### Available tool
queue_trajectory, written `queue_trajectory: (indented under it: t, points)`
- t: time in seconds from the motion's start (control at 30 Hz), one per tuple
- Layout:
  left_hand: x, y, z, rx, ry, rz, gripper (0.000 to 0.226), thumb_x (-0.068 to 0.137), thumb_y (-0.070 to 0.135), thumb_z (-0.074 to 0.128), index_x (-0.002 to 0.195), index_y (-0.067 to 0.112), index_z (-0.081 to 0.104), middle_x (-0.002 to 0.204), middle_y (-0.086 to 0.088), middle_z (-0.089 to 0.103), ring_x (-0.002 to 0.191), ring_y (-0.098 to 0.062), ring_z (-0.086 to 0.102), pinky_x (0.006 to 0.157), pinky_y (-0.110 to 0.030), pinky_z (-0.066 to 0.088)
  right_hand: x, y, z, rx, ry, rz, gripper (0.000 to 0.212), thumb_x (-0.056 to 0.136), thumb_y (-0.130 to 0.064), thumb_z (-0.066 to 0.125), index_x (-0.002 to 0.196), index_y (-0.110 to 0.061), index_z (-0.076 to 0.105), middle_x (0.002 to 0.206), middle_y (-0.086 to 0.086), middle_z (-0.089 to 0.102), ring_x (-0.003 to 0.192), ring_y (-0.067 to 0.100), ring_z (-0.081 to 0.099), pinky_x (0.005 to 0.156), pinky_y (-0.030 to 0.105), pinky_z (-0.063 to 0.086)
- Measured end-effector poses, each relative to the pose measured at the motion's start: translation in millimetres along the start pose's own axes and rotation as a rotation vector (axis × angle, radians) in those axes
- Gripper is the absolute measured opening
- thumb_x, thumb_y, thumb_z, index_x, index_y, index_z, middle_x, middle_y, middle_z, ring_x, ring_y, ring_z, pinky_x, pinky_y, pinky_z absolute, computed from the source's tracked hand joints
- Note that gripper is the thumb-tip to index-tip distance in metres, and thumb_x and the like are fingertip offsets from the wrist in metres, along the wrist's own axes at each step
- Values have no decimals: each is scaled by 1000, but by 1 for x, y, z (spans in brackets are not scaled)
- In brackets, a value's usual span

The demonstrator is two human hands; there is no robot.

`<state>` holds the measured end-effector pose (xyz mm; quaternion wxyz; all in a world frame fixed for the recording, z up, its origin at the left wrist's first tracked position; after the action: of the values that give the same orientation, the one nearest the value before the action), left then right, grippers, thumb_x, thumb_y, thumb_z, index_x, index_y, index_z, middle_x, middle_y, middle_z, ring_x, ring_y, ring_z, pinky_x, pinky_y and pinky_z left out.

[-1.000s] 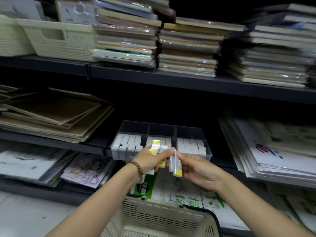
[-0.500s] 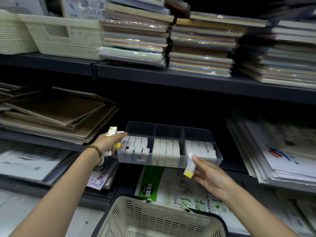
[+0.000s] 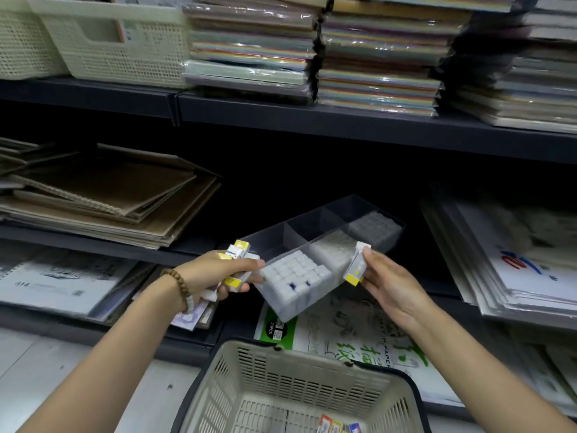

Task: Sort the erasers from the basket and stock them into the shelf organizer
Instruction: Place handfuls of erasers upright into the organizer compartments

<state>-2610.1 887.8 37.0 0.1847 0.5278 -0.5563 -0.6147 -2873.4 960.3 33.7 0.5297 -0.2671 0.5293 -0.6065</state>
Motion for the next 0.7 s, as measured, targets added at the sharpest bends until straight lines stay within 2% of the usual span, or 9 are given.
queue_trajectory:
  t: [0.03, 0.1, 0.17, 0.23, 0.33, 0.5, 0.57, 0.7]
  points:
    - [3, 2, -3, 10, 41, 25, 28, 78, 33, 73, 95, 11, 67, 85, -1, 75, 46, -2, 58, 33, -12, 31, -1, -2, 0, 17, 0, -3, 23, 94, -22, 52, 108, -10, 65, 96, 2, 72, 93, 12, 65, 85, 26, 49]
    - [11, 10, -22, 6, 239, 109, 20, 80, 29, 72, 88, 12, 66, 65, 1, 70, 44, -3, 59, 34, -14, 33, -7, 2, 6, 28, -20, 17, 23, 94, -23, 52, 109, -10, 65, 99, 3, 73, 94, 13, 66, 87, 27, 50]
    - [19, 16, -28, -77, 350, 165, 18, 82, 26, 71, 88, 12, 62, 63, -1, 64, 46, -6, 60, 37, -17, 36, -14, 13, 17, 23, -59, 51, 24, 93, -24, 54, 108, -10, 65, 104, 5, 73, 98, 14, 66, 83, 27, 50]
    - [27, 17, -17, -103, 340, 171, 18, 81, 26, 71, 83, 14, 58, 60, -1, 59, 49, -11, 58, 38, -17, 35, -20, 21, 26, -6, -74, 51, 24, 91, -25, 55, 107, -11, 66, 103, 4, 73, 99, 14, 66, 78, 24, 50]
    - [31, 13, -7, -85, 330, 174, 20, 80, 23, 73, 75, 15, 55, 57, 0, 56, 42, -7, 58, 34, -13, 33, -19, 21, 27, -33, -53, 21, 23, 90, -26, 57, 106, -13, 67, 102, 2, 73, 98, 13, 66, 78, 22, 49]
    - [11, 3, -6, -39, 296, 116, 15, 82, 22, 71, 84, 13, 59, 63, -1, 57, 42, -3, 60, 31, -14, 30, -4, 11, 18, -60, -90, 43, 20, 89, -27, 59, 104, -17, 67, 100, -1, 74, 96, 11, 67, 84, 23, 48]
    - [1, 1, 5, -21, 248, 98, 14, 82, 23, 71, 85, 15, 60, 66, 1, 62, 46, -4, 62, 32, -13, 30, 5, 6, 16, -50, -85, 58, 16, 91, -24, 57, 98, -16, 68, 94, 2, 73, 89, 12, 67, 78, 23, 50]
    - [-11, 1, 53, -72, 130, 78, 15, 81, 23, 71, 91, 15, 63, 62, 5, 69, 44, -4, 60, 32, -11, 28, 18, -16, -4, 16, 6, 32, 19, 94, -24, 54, 86, -11, 65, 76, 8, 64, 65, 18, 61, 57, 27, 50]
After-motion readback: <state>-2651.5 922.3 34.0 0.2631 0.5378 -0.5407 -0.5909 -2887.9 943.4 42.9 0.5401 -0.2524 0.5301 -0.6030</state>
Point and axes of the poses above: each hand's wrist, its own x-axis towards the middle knuckle, its own z-axis out of the palm, y = z × x, the point moved 9 cm from there along x, towards the middle knuckle
